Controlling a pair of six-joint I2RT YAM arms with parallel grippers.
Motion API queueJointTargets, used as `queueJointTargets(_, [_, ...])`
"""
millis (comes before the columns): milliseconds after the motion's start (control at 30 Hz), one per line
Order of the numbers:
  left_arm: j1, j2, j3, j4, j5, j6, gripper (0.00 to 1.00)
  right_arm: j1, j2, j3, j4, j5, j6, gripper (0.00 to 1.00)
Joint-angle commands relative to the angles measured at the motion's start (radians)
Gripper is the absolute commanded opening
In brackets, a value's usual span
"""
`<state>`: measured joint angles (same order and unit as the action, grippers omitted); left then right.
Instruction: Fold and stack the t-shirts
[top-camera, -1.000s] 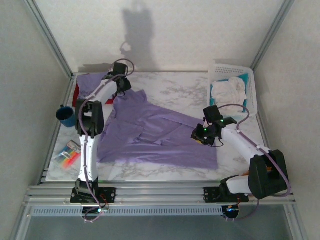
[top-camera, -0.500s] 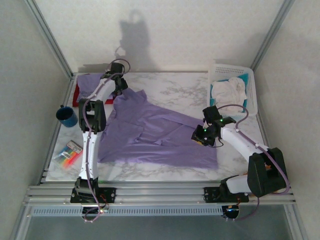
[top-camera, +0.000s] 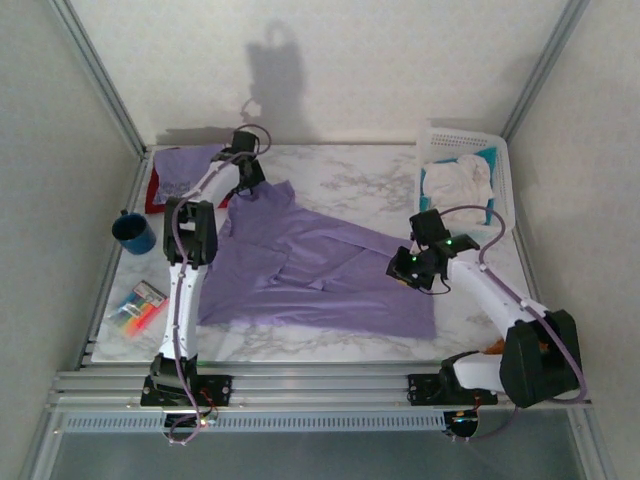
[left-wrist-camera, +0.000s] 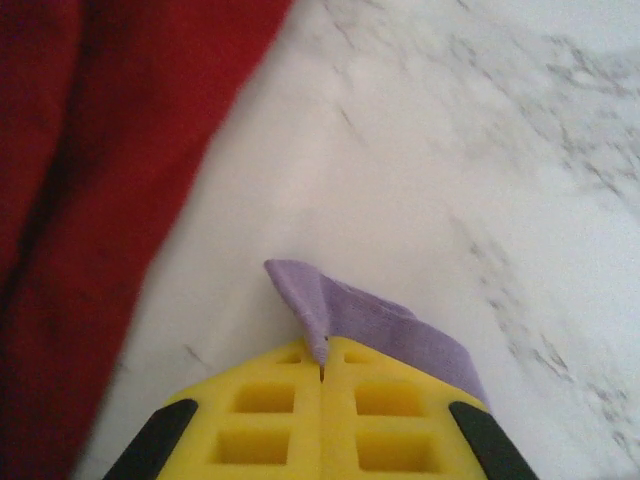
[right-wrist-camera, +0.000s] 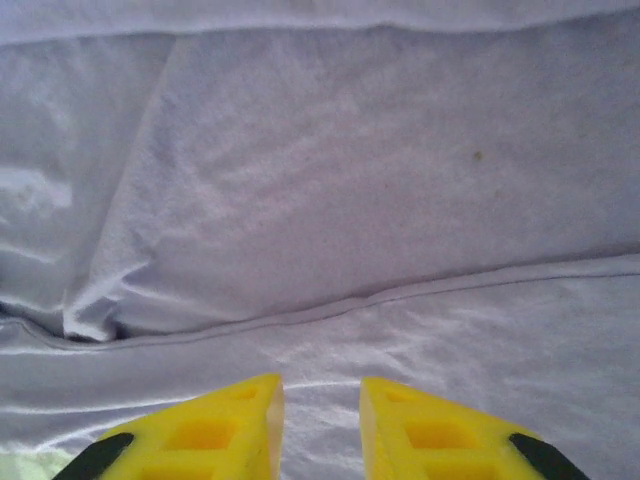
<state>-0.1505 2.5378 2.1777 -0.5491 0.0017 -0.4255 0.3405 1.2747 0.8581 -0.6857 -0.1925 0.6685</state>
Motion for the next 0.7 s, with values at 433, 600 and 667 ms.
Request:
queueJointTargets(433, [-0.034,-0.653,-0.611,0.238,-0.035,-0.011,0.00,-0.011,-0.118,-0.037,-0.074,0.354,0.137,0.31])
queueJointTargets(600, [-0.036,-0.842,-0.879,0.293,-0.009,-0.049,0.00,-0.012,-0.143,-0.058,-0.081,0.380,0.151,0.31])
queueJointTargets(667, [-0.038,-0.899,-0.973,0.299,0.013,-0.068,0.00,-0.016,-0.149,-0.059,-0.087,0.391,0.144,0.31])
